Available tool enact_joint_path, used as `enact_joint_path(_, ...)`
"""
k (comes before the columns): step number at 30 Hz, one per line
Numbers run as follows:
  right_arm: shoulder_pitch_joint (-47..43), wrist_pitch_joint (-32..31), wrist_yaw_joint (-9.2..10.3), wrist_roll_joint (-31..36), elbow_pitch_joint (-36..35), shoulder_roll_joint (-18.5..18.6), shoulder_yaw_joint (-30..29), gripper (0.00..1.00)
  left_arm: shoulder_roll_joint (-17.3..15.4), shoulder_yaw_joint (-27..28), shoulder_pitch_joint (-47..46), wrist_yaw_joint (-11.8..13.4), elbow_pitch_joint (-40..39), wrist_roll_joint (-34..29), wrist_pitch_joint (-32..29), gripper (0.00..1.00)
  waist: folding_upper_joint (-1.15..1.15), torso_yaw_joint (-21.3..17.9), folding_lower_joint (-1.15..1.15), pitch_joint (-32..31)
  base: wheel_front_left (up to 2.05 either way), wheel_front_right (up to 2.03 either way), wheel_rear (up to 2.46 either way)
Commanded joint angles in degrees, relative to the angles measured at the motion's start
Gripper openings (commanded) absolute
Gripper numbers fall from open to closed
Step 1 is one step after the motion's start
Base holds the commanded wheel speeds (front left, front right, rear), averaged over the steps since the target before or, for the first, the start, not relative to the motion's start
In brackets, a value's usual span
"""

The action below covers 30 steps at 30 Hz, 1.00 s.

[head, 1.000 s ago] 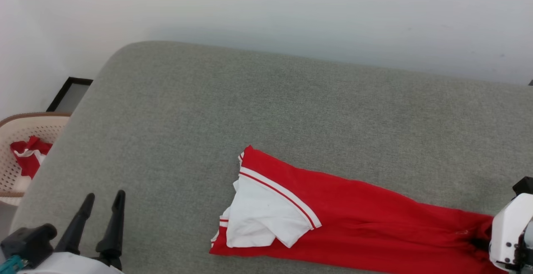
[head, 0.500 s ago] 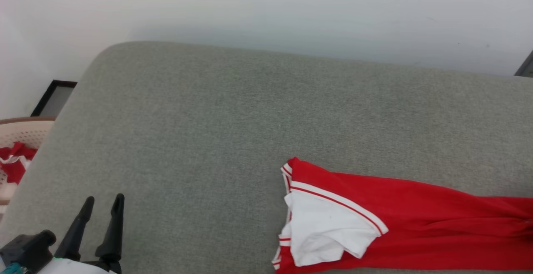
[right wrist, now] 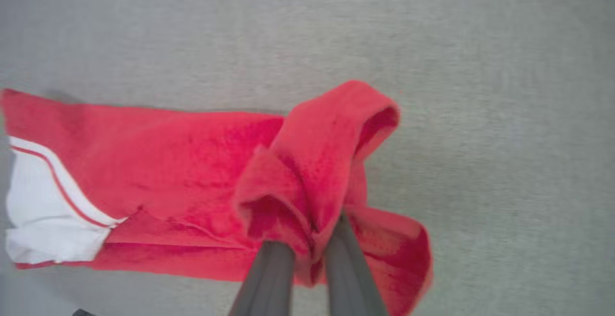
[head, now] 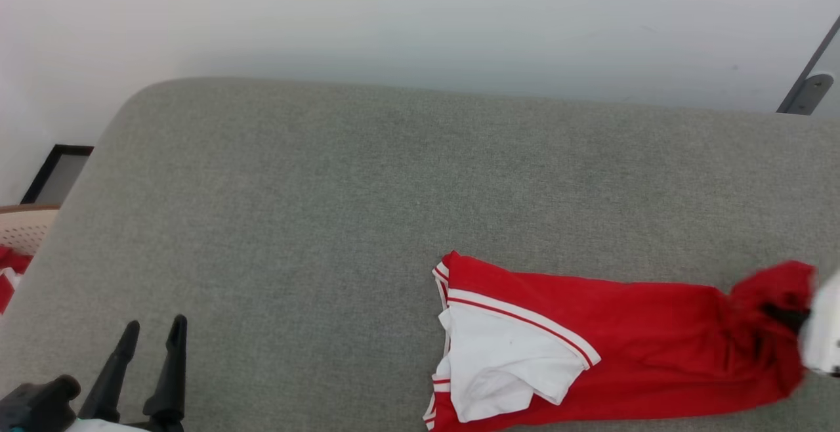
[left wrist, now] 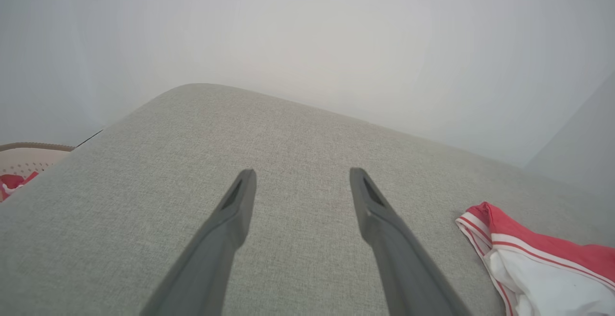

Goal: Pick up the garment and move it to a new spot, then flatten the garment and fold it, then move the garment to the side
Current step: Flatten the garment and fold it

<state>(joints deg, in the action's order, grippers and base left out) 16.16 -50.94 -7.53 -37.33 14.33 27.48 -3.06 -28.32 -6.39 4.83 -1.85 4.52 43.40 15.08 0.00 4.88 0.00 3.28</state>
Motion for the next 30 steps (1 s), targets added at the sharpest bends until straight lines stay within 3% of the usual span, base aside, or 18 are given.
enact_joint_path(1,-0.63,-0.56,0.1,-0.94,-2.12,-1.17,0.43,0.0,0.23,0.18,0.39,-0.23,-0.14,-0.22,0.05,1.0,0.0,-0.09,0.0,-0.19,0.0,0.0,0.0)
enact_joint_path(6,-1.65,-3.91,0.1,-1.35,-12.13,-6.88,4.59,0.0,0.71,0.01,0.16,-0.46,-0.16,-0.57,0.05,1.0,0.0,0.49,0.0,-0.57,0.0,0.0,0.0)
enact_joint_path(11,0.03,-4.32,0.1,-1.03,-14.96,-12.6,10.47,0.0,1.01,-0.7,-0.72,-0.78,0.31,-0.77,-0.04,1.0,0.0,2.02,0.0,-0.51,0.0,0.0,0.0)
enact_joint_path(18,3.0,-1.48,0.1,0.42,-11.07,-18.08,17.96,0.0,1.54,-1.72,-2.46,-1.27,1.05,-0.83,-0.27,1.0,0.0,4.84,0.0,0.11,0.0,0.0,0.0)
enact_joint_path(29,7.94,5.38,0.1,4.69,2.24,-19.8,24.79,0.0,2.05,-2.67,-4.03,-1.9,2.52,-0.78,-0.25,1.0,0.0,7.37,0.0,0.47,0.0,0.0,0.0)
enact_joint_path(30,8.28,5.97,0.1,5.02,3.37,-19.64,25.3,0.18,2.15,-2.72,-4.1,-1.95,2.62,-0.72,-0.23,1.0,0.0,7.45,0.0,0.43,0.0,0.0,0.0)
